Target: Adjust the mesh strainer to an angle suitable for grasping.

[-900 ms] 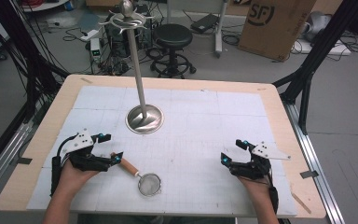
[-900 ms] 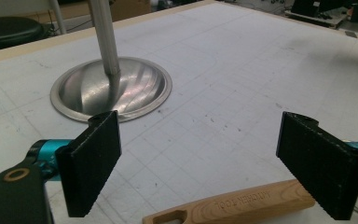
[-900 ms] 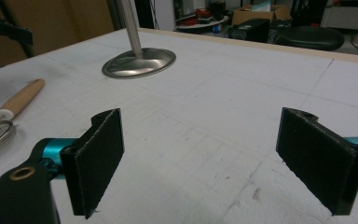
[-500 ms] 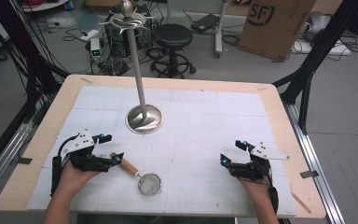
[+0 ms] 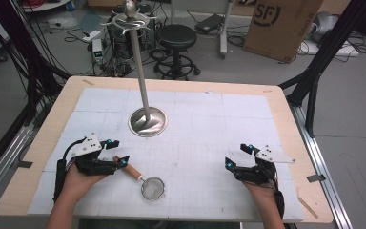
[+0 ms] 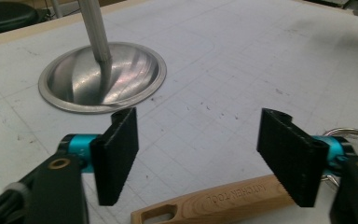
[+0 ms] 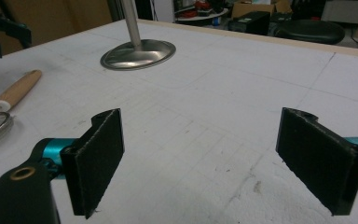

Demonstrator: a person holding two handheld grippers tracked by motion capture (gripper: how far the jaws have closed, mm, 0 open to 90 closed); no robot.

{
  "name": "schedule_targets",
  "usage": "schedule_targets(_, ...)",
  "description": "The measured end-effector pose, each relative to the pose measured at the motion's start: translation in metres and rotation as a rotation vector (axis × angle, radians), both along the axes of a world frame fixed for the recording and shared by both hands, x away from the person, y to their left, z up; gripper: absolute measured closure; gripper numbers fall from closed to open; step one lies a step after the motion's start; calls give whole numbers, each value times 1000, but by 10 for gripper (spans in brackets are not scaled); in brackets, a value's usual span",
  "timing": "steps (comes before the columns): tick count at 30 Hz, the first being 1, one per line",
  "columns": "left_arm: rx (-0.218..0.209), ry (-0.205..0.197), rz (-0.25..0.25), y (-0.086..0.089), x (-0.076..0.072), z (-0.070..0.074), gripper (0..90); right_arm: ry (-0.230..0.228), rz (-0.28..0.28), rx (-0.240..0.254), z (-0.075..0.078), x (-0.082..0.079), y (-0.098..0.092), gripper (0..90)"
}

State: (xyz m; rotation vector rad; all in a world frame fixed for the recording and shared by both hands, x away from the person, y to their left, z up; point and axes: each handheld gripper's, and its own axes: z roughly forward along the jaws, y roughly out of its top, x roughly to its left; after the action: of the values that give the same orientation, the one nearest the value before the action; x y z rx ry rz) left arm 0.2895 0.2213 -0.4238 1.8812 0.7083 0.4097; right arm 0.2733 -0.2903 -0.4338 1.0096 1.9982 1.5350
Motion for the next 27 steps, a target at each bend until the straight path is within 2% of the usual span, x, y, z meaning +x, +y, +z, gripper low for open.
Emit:
schedule_targets(1, 13, -1, 11, -2, 0, -2, 344, 0, -1, -1, 0, 0, 0, 140)
schedule_targets(2, 23, -1, 22, -4, 0, -4, 419, 10, 1, 1, 0, 0, 0, 140)
schedule_targets(4, 47, -9, 25, -9, 0, -7, 480, 9, 1, -4, -1, 0, 1, 140)
schedule_targets(5, 72, 0, 35, -13, 1, -10, 510, 6, 3, -7, -1, 0, 1, 140)
schedule_targets(6, 72, 0, 35, -13, 1, -10, 541, 7, 4, -8, -1, 0, 1, 140)
schedule_targets(12, 87, 75, 69, -15, 4, -16, 640, 20, 7, -14, -2, 1, 1, 140)
schedule_targets(14, 124, 93, 71, -17, 7, -20, 673, 24, 10, -17, -3, 2, 2, 140)
schedule_targets(20, 167, 113, 57, -17, 6, -22, 756, 32, 11, -21, -3, 2, 2, 140)
schedule_targets(27, 165, 142, 44, -12, 7, -22, 815, 38, 17, -28, -3, 1, 3, 140)
